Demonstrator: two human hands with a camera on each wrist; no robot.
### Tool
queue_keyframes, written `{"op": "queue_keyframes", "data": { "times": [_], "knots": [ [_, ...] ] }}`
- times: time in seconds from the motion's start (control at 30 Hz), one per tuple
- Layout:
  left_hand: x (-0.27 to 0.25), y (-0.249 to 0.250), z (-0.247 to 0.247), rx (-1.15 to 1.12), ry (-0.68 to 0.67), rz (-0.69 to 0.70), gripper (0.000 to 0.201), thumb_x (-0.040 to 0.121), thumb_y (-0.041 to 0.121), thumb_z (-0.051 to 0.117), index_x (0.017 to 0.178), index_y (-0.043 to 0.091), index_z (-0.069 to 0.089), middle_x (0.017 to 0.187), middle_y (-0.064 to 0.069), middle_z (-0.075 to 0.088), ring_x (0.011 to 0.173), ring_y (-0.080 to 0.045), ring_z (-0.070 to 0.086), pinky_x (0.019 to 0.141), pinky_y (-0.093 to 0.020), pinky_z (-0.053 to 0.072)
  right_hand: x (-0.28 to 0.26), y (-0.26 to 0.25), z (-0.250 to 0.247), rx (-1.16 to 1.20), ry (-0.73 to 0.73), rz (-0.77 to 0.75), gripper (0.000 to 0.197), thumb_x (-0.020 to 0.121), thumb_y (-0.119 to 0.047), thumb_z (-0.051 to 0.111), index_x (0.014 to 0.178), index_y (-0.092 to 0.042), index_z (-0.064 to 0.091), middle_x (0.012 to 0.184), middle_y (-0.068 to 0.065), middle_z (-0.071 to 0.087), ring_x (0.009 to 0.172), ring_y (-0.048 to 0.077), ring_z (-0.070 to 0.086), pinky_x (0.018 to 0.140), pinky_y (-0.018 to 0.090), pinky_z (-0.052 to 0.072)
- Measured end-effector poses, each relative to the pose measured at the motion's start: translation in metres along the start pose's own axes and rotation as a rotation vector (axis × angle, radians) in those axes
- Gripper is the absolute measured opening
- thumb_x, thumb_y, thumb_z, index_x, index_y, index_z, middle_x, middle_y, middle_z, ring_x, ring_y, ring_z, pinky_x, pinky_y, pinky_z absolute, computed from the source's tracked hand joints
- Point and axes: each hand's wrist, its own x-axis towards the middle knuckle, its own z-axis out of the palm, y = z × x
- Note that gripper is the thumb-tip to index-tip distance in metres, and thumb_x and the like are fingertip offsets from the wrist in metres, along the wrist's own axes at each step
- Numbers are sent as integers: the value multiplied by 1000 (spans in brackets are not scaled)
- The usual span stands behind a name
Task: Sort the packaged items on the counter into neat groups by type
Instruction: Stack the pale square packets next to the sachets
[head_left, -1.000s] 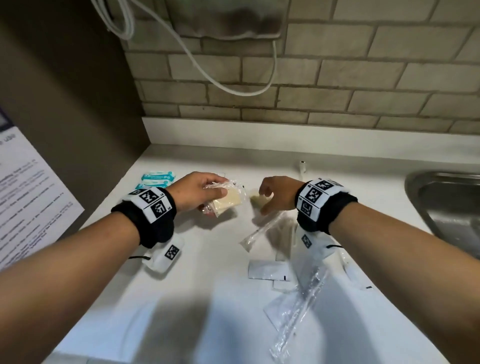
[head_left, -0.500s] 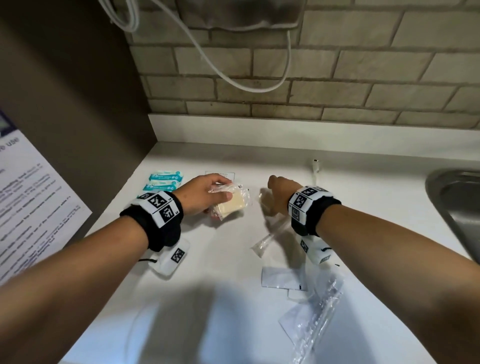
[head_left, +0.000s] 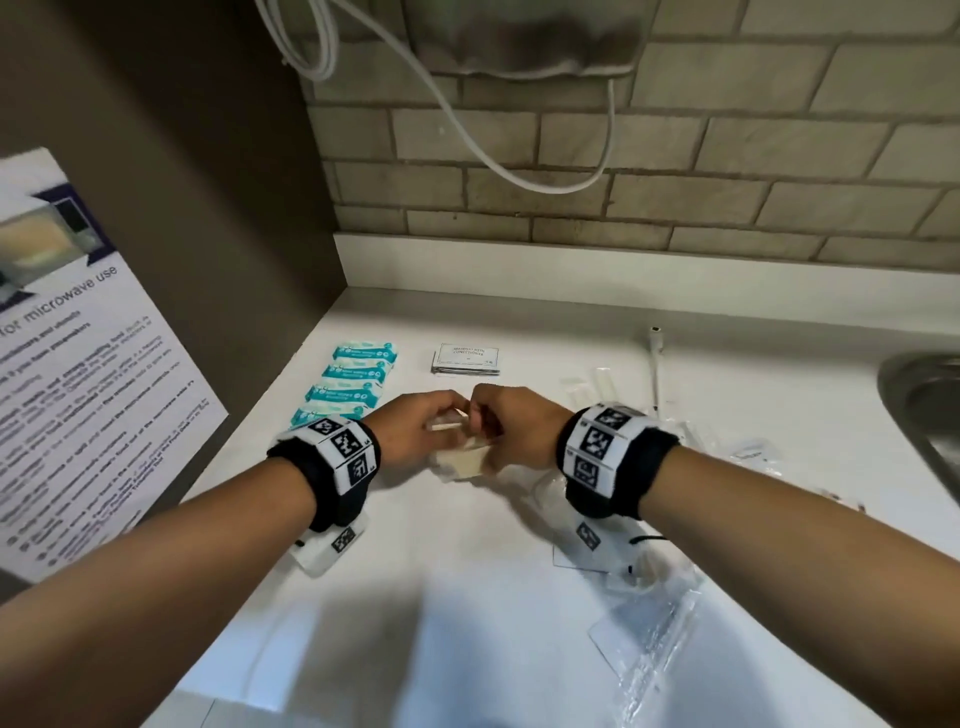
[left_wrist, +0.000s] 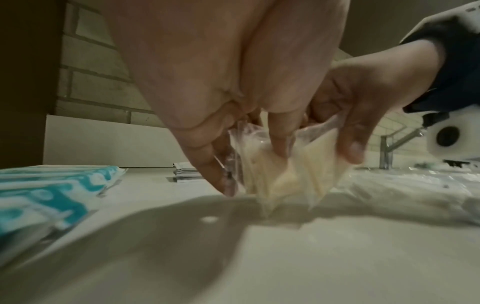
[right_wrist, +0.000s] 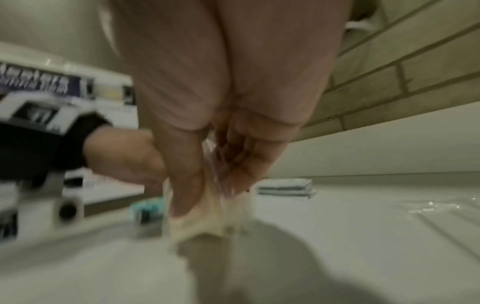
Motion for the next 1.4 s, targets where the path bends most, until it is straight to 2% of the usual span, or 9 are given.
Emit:
{"op": "queue_keyframes", "data": {
  "times": [0.17,0.3,0.4,0.5,0.77,0.93,1.13,1.27,1.4],
  "knots": [
    [-9,-6,-2,42,-124,-84,28,99,28,54,126,22,57,121,4,64,110,-13,59,86,-16,43,1,4,17,-97,116,89,58,69,-18,79,111,-15,40,99,2,51,85,25,56,70,32,46],
    [-14,-1,0,8,-197,-116,42,93,38,59,132,29,47,123,7,60,112,-12,57,88,-21,43,4,3,27,-208,50,149,66,72,-33,73,129,-19,43,116,2,45,96,27,59,78,36,51],
    [-20,-9,0,346,-178,-101,76,76,35,72,140,28,31,128,9,48,106,-12,57,86,-24,48,4,-3,32,-316,30,115,43,77,-33,65,115,-16,55,101,3,45,93,28,61,80,38,52],
    [-19,-16,-1,657,-178,-126,84,72,46,72,141,23,30,131,3,37,111,-19,53,95,-36,47,2,-6,35,-371,28,106,38,81,-33,62,113,-13,54,104,7,49,92,31,61,77,37,50],
    [-14,-10,19,513,-155,-96,67,75,36,71,132,20,37,118,2,33,87,-20,57,81,-32,47,3,-13,42,-241,15,87,51,83,-29,67,124,-7,46,118,12,51,101,34,60,84,39,48],
    [-16,-14,12,530,-140,-98,65,85,31,62,139,25,27,129,0,33,93,-24,60,85,-38,50,2,-8,41,-259,-29,108,51,91,-42,58,129,-10,47,118,13,52,103,32,58,86,37,44],
    [-13,-12,6,479,-161,-66,27,93,18,51,120,14,47,118,-8,50,96,-22,54,83,-33,43,7,-13,41,-179,19,118,45,88,-30,63,123,-6,49,112,10,42,90,29,57,88,40,49],
    [-14,-13,6,476,-152,-61,29,92,18,51,120,13,45,115,-6,48,93,-20,52,78,-30,40,7,-16,38,-168,54,149,52,83,-28,67,127,-11,45,119,7,43,100,28,60,84,37,49],
    [-17,-14,16,452,-177,-90,41,90,26,58,126,17,42,118,-5,41,95,-26,60,87,-43,49,6,-12,47,-249,-43,149,54,83,-34,67,126,-11,43,119,10,43,99,34,61,76,35,43]
  ]
}}
